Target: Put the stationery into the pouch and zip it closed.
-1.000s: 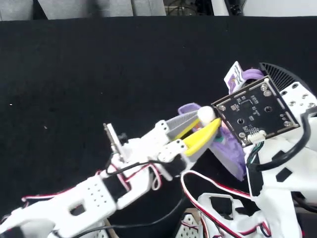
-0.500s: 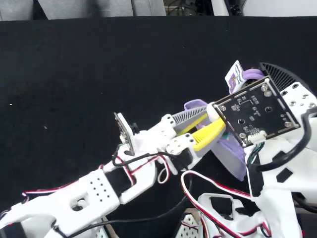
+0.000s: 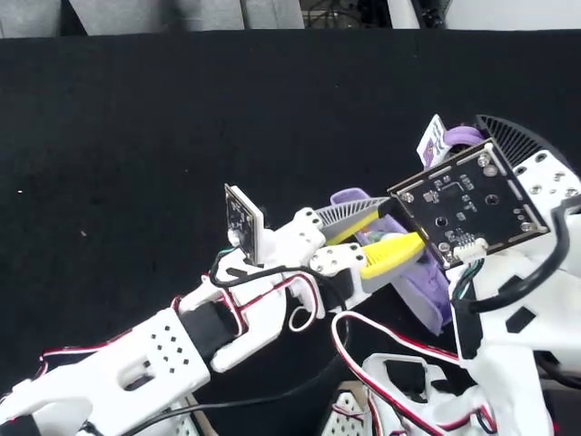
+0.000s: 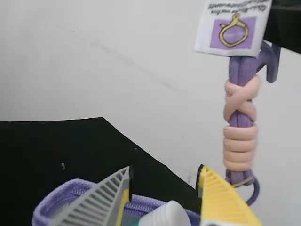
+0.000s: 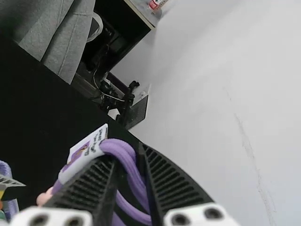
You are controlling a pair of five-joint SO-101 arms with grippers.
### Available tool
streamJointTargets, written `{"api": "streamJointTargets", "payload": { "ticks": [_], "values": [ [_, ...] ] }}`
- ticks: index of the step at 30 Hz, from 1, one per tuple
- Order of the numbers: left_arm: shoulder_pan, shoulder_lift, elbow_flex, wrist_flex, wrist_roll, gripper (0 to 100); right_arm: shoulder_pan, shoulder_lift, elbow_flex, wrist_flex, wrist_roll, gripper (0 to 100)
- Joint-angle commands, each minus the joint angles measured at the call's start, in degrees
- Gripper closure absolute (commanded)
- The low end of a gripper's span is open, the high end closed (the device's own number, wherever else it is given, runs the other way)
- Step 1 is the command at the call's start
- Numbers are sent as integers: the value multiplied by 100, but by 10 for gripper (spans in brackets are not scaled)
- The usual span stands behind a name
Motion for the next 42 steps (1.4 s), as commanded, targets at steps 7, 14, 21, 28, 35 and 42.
{"api": "streamJointTargets", "payload": {
  "ticks": [7,14,21,28,35,42],
  "values": [
    [444,510,57,229,607,759,79,4,22,9,26,987],
    [673,1108,-418,255,624,759,79,4,22,9,26,987],
    [-848,264,-497,712,624,759,79,4,22,-26,9,987],
    [-1552,-1336,-804,2532,-97,755,88,4,330,-308,-9,987],
    [-1543,-2919,-752,3297,-316,758,369,4,963,-853,-9,987],
    [-1534,-3226,-769,3420,-316,758,765,-4,998,-932,-9,987]
  ]
}}
